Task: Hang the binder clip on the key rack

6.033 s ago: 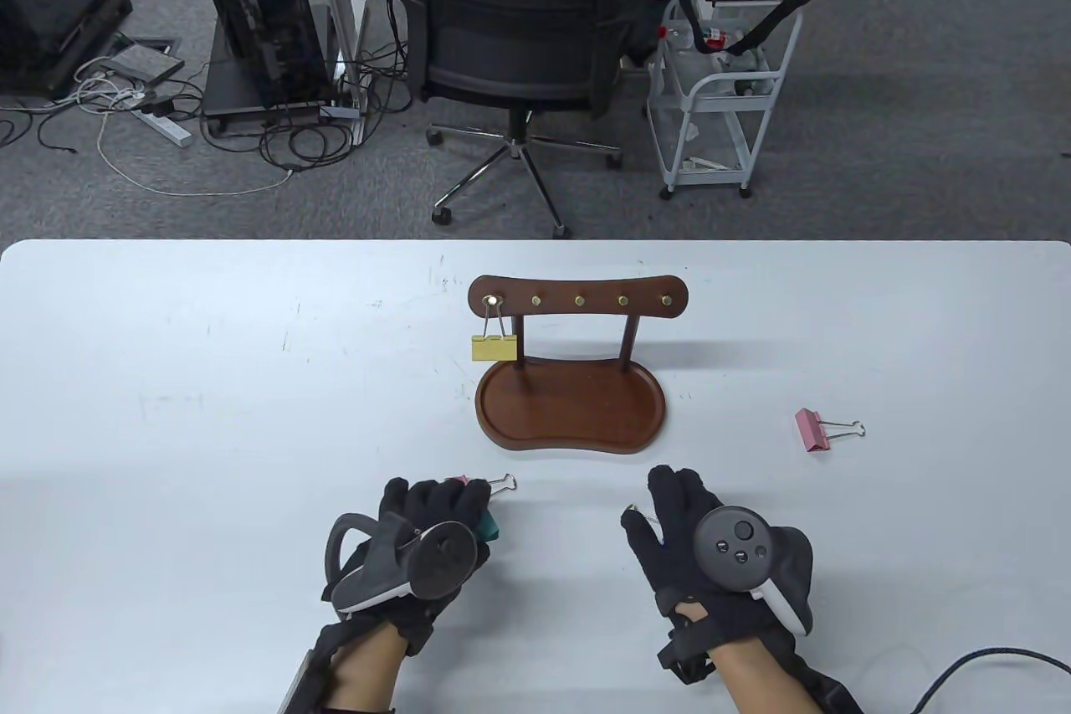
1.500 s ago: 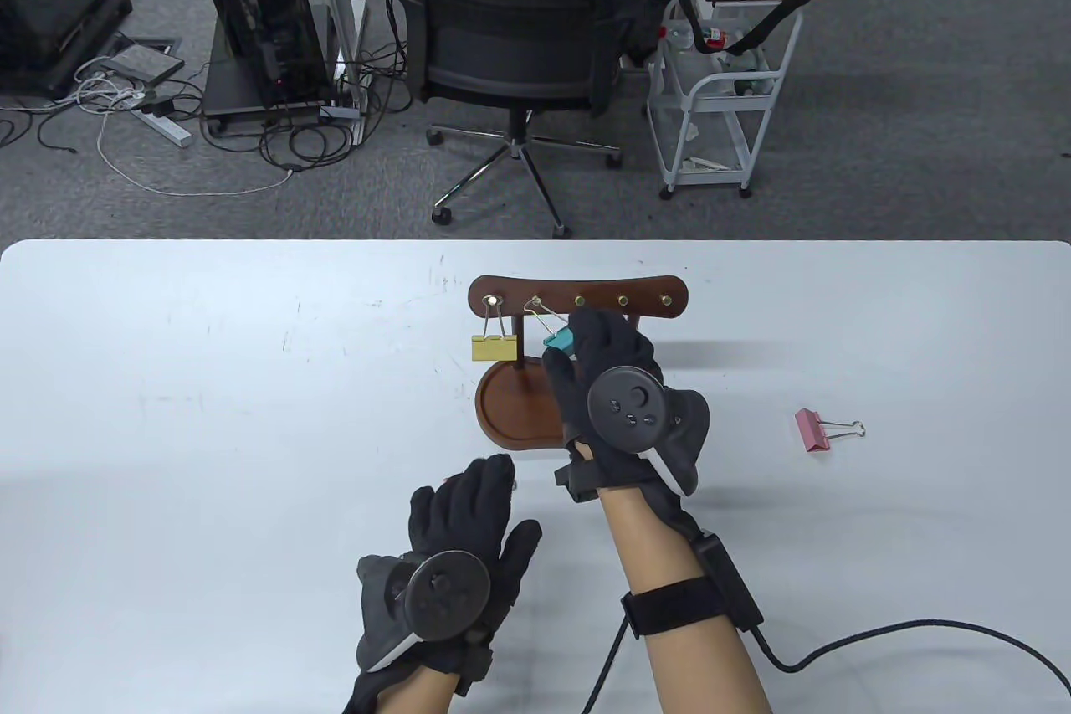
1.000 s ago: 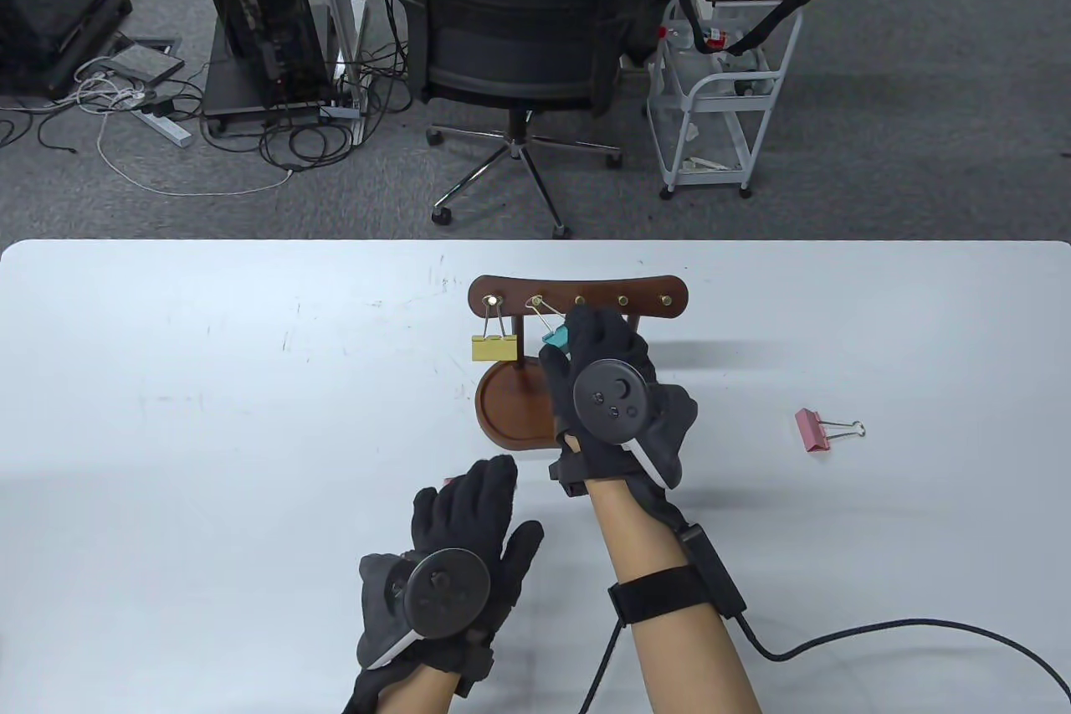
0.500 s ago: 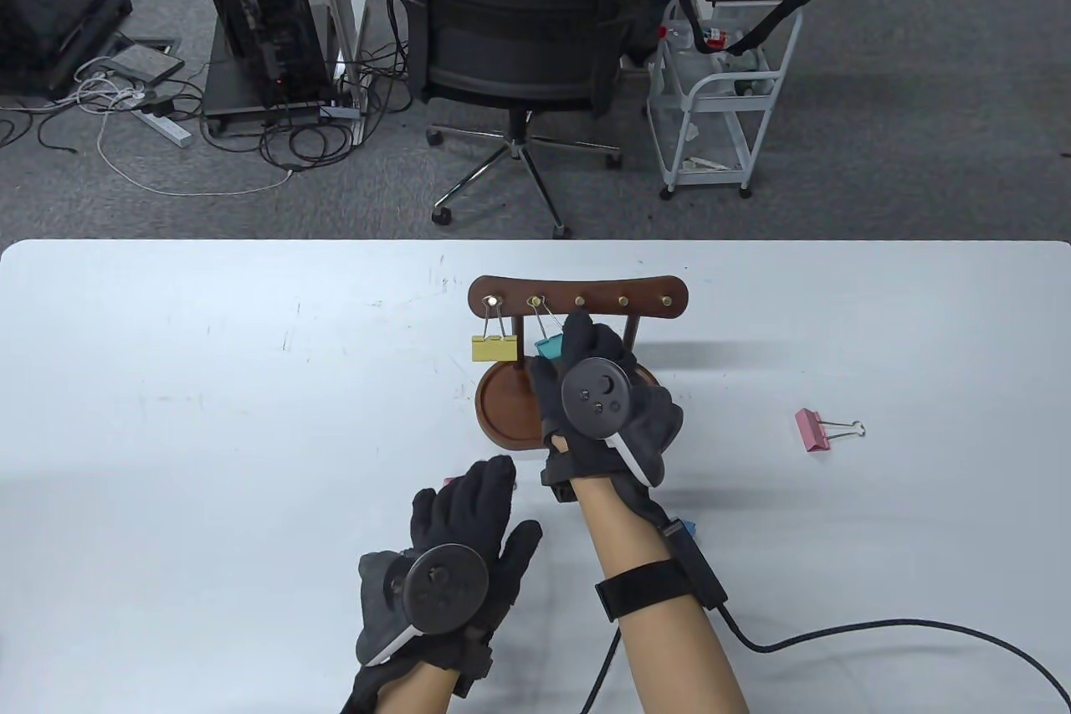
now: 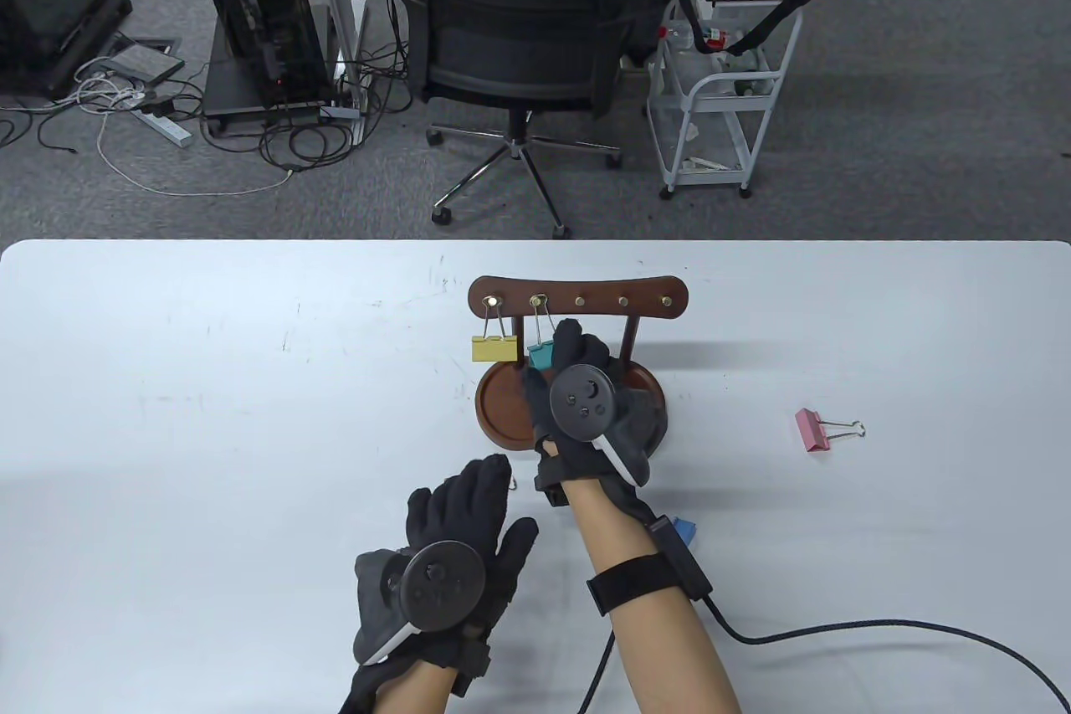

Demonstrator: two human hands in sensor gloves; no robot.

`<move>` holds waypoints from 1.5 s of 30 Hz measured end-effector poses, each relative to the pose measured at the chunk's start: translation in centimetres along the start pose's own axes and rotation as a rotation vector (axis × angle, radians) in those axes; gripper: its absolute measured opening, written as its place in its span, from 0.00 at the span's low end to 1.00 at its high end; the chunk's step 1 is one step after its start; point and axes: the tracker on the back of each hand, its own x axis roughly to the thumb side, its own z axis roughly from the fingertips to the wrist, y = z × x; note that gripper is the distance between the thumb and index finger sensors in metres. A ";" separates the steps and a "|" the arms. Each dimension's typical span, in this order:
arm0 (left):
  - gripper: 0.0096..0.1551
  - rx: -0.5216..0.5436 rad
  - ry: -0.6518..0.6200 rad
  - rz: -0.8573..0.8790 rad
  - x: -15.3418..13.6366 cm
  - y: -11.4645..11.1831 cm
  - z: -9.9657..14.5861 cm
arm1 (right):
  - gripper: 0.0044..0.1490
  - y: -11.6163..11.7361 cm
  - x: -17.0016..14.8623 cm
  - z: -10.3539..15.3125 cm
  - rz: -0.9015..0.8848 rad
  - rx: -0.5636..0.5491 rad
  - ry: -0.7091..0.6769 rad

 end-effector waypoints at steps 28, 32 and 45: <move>0.45 -0.014 0.007 -0.001 0.0 -0.3 0.0 | 0.54 1.6 -1.1 0.0 0.026 0.023 -0.034; 0.45 -0.015 0.006 -0.001 0.0 -0.3 0.0 | 0.54 0.9 -1.4 0.1 0.013 0.024 -0.043; 0.45 -0.022 0.001 0.005 -0.1 -0.3 0.0 | 0.52 -4.0 -2.3 1.4 -0.032 0.043 -0.105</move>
